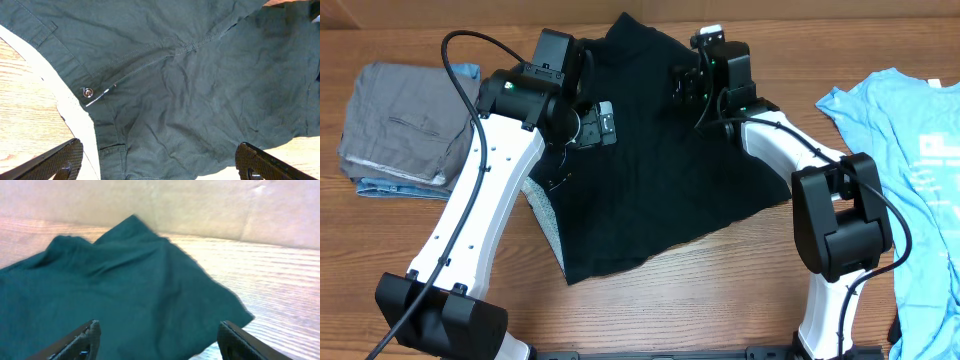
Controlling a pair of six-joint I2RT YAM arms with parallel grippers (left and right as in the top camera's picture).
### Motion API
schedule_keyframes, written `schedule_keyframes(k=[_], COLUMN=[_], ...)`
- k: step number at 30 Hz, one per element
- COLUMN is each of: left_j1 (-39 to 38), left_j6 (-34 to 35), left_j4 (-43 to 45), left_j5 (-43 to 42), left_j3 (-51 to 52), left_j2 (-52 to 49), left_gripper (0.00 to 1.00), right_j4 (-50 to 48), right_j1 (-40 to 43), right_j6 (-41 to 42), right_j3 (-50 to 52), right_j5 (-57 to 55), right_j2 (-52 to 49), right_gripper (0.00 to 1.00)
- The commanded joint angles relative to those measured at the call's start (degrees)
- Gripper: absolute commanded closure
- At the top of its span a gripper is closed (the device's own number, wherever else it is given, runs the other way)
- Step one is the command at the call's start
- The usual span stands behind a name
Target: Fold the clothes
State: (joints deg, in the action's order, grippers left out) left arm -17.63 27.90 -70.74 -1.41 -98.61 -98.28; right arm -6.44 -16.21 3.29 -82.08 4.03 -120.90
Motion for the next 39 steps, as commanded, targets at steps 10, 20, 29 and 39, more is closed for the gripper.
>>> schedule_keyframes(k=[10, 20, 29, 39], left_j1=[-0.02, -0.02, 0.0, -0.02], left_j6=[-1.33, -1.33, -1.33, -1.33], left_j4=[-0.13, -0.11, -0.11, -0.11], left_j5=[0.87, 0.9, 0.92, 0.9], left_j3=[-0.11, -0.11, -0.11, -0.11], left_j2=[-0.11, -0.11, -0.11, -0.11], left_gripper=[0.0, 0.0, 0.0, 0.0], right_j4=[-0.15, -7.8, -10.03, 0.5], right_j1=[1.95, 2.14, 2.08, 5.22], right_j6=[23.67, 28.68, 24.35, 16.13], right_j3=[-1.01, -1.31, -1.62, -7.3], right_j5=[-0.5, 2.84, 2.54, -2.08], right_j2=[-3.3, -11.78, -12.11, -12.09], right_gripper=[0.3, 0.3, 0.96, 0.96])
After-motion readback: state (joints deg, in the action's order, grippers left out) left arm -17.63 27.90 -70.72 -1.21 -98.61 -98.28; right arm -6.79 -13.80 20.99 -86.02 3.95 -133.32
